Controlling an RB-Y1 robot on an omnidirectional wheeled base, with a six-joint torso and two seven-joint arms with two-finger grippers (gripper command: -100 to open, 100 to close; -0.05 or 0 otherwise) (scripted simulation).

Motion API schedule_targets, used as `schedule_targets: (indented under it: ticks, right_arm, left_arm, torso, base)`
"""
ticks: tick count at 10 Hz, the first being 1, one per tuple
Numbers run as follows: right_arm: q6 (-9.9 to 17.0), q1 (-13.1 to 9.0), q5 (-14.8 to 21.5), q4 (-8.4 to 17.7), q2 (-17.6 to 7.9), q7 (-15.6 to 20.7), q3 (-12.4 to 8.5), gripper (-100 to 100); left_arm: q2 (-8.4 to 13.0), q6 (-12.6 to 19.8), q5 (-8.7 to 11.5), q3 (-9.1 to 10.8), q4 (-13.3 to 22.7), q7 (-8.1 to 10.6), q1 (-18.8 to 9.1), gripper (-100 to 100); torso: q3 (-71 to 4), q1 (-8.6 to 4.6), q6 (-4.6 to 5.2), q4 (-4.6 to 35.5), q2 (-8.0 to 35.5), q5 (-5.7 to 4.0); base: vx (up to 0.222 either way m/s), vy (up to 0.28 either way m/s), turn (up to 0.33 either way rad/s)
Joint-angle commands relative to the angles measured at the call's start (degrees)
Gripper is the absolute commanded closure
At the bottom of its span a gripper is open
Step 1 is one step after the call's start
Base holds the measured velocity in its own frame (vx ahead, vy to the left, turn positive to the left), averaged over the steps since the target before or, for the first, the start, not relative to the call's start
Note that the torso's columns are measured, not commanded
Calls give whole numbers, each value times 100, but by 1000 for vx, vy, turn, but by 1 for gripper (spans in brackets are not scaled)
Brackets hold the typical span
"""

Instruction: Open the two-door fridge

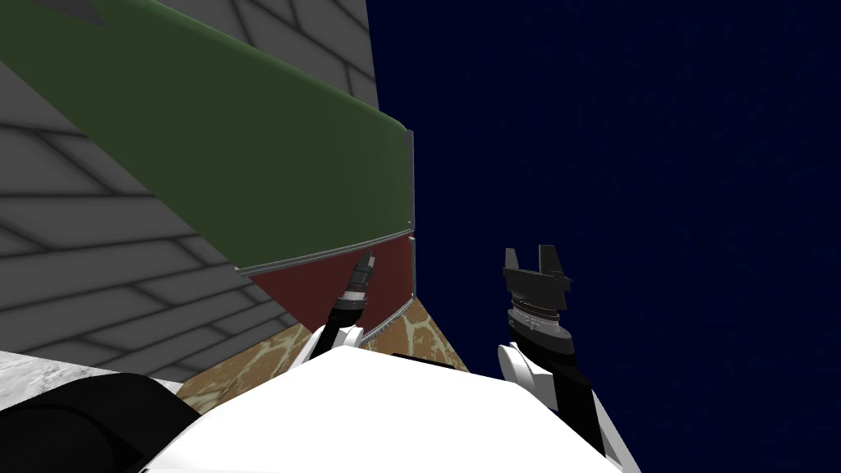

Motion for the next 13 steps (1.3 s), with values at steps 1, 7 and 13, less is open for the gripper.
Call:
schedule_targets:
  ticks: [1, 7, 13]
  right_arm:
    - [0, 0, 0, 0, 0, 0, 0, 0]
    - [0, 0, 0, -1, 0, 0, 0, 0]
    - [0, 1, 0, 1, 0, 0, 0, 0]
  left_arm:
    - [0, 0, 0, 0, 0, 0, 0, 0]
    - [0, -1, 0, 0, -1, 0, 0, 0]
    - [364, 487, -104, 14, 212, -124, -548, -100]
  torso:
    - [-467, 0, 0, 235, 232, 0]
    - [-5381, 0, 0, 2691, 2693, 0]
    - [-8453, 7, 0, 4220, 4219, 2]
  base:
    - [0, 0, 0]
    - [0, 0, 0]
    - [11, 22, -35]
